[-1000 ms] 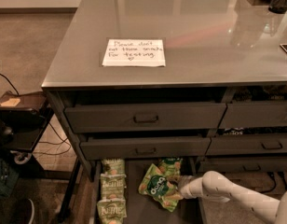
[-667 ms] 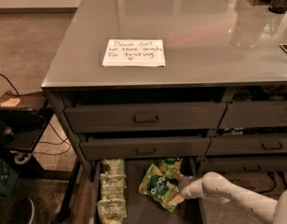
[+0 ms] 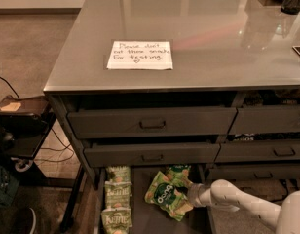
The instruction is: Pick green rice chip bag from bottom drawer and place on counter
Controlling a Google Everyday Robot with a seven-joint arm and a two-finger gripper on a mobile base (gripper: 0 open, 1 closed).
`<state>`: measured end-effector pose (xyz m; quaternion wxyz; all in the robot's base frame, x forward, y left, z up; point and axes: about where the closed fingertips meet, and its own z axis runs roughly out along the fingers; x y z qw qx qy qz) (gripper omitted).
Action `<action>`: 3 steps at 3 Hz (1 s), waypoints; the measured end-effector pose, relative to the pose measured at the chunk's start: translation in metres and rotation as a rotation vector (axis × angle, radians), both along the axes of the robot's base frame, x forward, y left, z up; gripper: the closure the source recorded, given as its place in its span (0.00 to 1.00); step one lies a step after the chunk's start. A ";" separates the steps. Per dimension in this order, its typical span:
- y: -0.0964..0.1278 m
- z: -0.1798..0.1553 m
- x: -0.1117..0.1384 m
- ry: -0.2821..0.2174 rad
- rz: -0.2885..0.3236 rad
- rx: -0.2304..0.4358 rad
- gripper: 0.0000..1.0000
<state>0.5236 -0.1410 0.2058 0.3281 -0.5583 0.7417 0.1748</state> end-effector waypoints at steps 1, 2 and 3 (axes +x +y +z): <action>-0.007 -0.013 0.005 0.021 -0.019 -0.002 0.14; -0.015 -0.034 0.007 0.078 -0.053 0.000 0.16; -0.016 -0.050 0.003 0.131 -0.072 0.010 0.17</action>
Offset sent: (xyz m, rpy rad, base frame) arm 0.0123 -0.0313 -0.0568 -0.0022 0.1395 -0.1027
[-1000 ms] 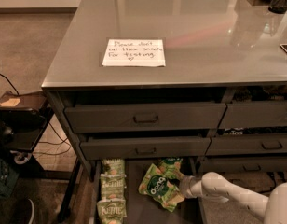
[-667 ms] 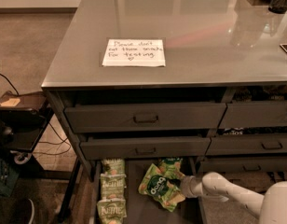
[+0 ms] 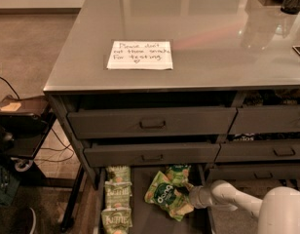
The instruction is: Pick green rice chip bag from bottom drawer and place on counter
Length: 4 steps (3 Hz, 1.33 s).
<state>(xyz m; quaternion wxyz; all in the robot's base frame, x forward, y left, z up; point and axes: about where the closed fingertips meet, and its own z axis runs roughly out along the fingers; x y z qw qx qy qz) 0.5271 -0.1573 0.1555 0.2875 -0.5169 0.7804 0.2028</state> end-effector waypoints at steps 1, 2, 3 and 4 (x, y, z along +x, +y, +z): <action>0.004 -0.014 -0.004 0.052 -0.004 0.014 0.17; 0.013 -0.021 -0.009 0.093 0.009 0.033 0.36; 0.028 -0.018 -0.014 0.117 0.039 0.055 0.60; 0.036 -0.007 -0.017 0.120 0.068 0.065 0.83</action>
Offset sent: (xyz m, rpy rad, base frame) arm -0.0112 0.0184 -0.0268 0.0492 0.1359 0.0178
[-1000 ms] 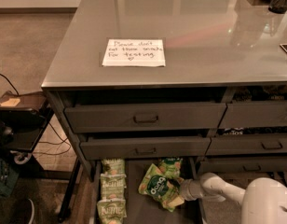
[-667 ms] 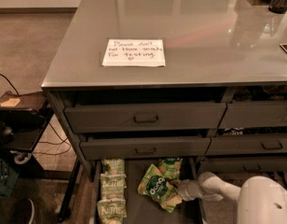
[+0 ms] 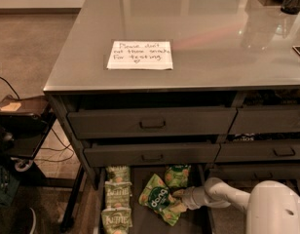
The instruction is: Pick green rice chip bag from bottom drawer and place on counter
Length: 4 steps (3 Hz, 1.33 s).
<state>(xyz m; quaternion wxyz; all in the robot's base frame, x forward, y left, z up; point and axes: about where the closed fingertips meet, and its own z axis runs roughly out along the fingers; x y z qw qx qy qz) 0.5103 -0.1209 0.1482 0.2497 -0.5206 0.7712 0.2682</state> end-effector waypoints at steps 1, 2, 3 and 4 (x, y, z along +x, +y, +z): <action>0.003 0.018 -0.001 -0.031 0.022 0.008 1.00; 0.006 0.038 -0.001 -0.076 0.047 0.026 1.00; 0.006 0.068 -0.003 -0.150 0.087 0.031 1.00; 0.003 0.103 -0.010 -0.210 0.145 0.019 1.00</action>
Offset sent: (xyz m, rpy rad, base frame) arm 0.0004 0.0044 0.0651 0.0424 -0.1356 0.0725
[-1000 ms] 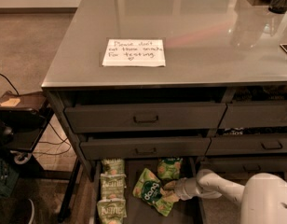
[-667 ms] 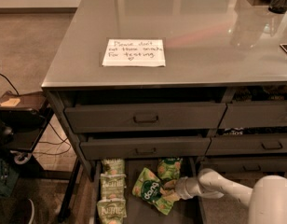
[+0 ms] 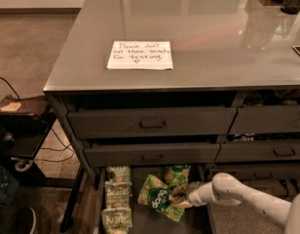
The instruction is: Pick green rice chip bag from bottom drawer and place on counter
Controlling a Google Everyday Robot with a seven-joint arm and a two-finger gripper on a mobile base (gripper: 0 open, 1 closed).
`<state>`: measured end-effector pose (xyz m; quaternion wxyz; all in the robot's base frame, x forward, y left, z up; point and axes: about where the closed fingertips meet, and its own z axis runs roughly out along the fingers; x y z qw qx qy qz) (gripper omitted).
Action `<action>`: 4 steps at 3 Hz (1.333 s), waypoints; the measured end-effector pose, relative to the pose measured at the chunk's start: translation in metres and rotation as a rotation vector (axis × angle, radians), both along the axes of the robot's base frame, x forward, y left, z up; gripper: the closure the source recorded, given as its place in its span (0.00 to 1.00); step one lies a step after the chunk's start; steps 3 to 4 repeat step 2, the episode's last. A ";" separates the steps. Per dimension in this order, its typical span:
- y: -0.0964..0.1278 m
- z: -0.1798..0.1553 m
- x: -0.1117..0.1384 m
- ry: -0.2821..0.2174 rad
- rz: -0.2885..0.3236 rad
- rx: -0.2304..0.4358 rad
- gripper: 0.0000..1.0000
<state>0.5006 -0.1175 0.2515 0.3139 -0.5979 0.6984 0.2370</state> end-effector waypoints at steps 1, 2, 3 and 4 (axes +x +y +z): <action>-0.002 0.049 -0.007 -0.075 0.041 -0.039 1.00; 0.000 0.104 -0.008 -0.151 0.044 -0.093 1.00; 0.000 0.104 -0.008 -0.151 0.044 -0.093 1.00; 0.000 0.104 -0.008 -0.151 0.044 -0.093 1.00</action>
Offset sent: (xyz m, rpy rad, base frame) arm -0.0039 -0.0030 0.1925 -0.1865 -0.2745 0.0340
